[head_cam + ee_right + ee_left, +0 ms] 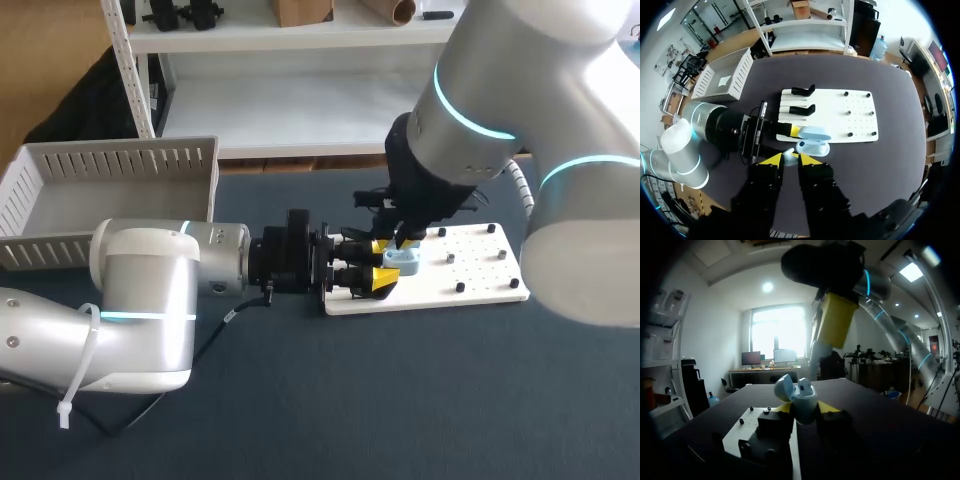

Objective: Pick up each earbud case from the left stands, insert the matching earbuds, close the lid, and place the case in the box.

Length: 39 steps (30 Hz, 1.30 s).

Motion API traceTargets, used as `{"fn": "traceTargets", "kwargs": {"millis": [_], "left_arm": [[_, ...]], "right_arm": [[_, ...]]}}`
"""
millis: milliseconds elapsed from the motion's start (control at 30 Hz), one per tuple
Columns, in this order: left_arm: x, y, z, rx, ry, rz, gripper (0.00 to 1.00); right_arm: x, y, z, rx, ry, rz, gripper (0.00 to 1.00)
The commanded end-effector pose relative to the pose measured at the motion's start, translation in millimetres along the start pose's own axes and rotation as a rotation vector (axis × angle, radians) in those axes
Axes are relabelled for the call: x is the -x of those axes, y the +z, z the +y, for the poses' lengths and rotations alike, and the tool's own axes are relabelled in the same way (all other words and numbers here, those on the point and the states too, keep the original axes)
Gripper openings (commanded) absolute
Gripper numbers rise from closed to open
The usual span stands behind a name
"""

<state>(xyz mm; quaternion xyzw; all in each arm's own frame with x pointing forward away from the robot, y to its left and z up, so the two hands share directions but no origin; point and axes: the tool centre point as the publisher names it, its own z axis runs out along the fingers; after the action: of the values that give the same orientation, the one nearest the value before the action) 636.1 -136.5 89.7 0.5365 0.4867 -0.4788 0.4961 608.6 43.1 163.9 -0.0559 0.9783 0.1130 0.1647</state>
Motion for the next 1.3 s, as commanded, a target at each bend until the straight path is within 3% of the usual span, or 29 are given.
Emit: {"fn": "traceTargets", "kwargs": {"millis": [33, 1300], "left_arm": [[-0.9, 0.2, 0.7, -0.002, 0.001, -0.002, 0.00], [-0.9, 0.2, 0.7, -0.002, 0.001, -0.002, 0.00]], "right_arm": [[1.3, 5.1, -0.7, -0.003, 0.006, -0.006, 0.00], [11.6, 17.5, -11.2, -0.029, 0.047, -0.004, 0.00]]}}
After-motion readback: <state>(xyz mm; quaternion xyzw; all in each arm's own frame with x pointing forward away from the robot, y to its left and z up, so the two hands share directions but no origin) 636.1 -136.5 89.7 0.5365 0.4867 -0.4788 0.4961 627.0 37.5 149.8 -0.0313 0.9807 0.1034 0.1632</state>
